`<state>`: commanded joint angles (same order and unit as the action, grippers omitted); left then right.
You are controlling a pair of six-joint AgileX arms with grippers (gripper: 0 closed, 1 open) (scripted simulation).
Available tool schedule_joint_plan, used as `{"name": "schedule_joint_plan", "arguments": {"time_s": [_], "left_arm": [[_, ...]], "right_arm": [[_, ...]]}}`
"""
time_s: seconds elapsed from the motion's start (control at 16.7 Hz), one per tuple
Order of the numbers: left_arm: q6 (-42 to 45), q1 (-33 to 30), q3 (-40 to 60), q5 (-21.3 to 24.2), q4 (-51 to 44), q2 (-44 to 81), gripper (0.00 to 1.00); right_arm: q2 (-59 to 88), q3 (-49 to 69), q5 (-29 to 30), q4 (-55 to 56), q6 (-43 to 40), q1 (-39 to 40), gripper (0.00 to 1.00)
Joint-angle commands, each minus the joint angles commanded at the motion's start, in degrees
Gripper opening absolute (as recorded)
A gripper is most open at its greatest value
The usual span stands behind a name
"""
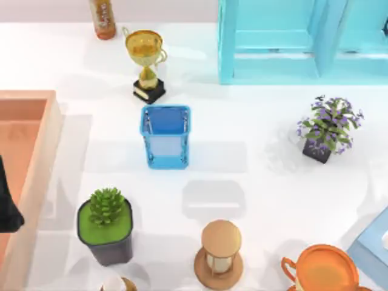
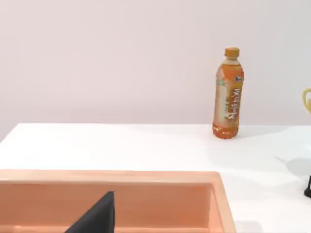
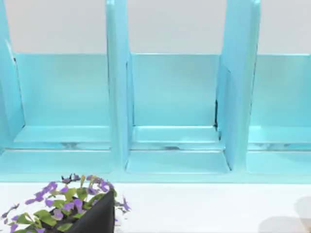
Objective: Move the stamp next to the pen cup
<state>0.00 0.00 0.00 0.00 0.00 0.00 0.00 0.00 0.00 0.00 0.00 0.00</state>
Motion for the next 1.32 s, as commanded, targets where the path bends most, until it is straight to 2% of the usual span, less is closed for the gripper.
{"name": "schedule_joint_plan", "arguments": {"time_s": [0.24, 0.48, 1.32], "left_arm": [[0.0, 0.0, 0.0, 0.0, 0.0, 0.0, 1.00], [0.0, 0.0, 0.0, 0.0, 0.0, 0.0, 1.00], [0.0, 0.0, 0.0, 0.0, 0.0, 0.0, 1.00]], "right_arm": [[1.7, 1.8, 0.1, -1.6, -0.3, -0.4, 1.00], [12.5, 12.6, 0.1, -10.6, -2.2, -2.4, 1.00], [90.1, 75.8, 0.2, -63.5, -12.7, -13.3, 1.00]]}}
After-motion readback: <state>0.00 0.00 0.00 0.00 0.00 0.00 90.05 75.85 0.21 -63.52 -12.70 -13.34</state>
